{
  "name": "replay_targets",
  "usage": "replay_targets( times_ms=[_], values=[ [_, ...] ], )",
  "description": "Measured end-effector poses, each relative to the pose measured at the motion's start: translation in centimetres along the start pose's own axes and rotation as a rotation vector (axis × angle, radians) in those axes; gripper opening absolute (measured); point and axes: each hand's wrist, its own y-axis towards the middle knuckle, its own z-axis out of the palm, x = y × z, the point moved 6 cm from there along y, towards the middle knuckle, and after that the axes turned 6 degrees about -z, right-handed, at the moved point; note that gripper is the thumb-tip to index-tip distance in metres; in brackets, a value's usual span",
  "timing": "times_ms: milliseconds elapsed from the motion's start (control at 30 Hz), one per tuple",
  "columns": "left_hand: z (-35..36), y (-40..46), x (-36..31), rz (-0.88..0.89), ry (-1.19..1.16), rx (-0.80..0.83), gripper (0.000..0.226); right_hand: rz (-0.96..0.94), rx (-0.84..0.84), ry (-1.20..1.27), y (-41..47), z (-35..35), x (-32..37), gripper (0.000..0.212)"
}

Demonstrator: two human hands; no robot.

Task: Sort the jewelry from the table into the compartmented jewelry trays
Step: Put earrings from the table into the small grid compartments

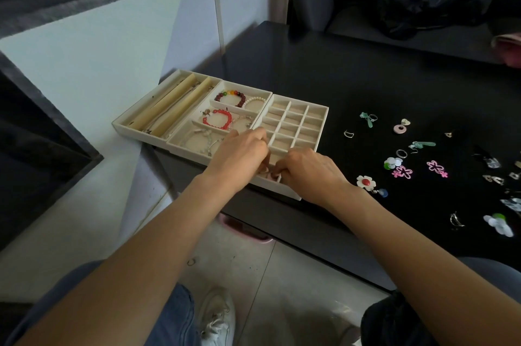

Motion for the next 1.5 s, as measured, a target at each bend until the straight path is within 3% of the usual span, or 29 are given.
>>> replay_targets(
  times_ms=[267, 733, 933, 1133, 1500],
  values=[
    [-0.1, 0.0, -1.1, 0.047, 0.237, -0.003, 0.015, 0.03, 0.012, 0.012, 0.0, -0.1, -0.2, 0.029],
    [-1.1, 0.4, -1.5, 0.052, 0.184, 0.099, 0.018, 0.033, 0.002, -0.038, 0.0, 0.1, -0.1, 0.031],
    [-0.8, 0.3, -1.6, 0.059, 0.167, 0.139, 0.008, 0.034, -0.006, -0.006, 0.1, 0.2, -0.4, 0.029],
    [-0.4, 0.6, -1.0, 0.056, 0.116, 0.133, 0.009, 0.023, -0.1, -0.026, -0.2, -0.4, -0.1, 0.027],
    [-0.2, 0.8, -0.5, 0.077, 0.051, 0.129, 0.012, 0.008, -0.036, -0.083, -0.3, 0.5, 0.4, 0.03]
  ],
)
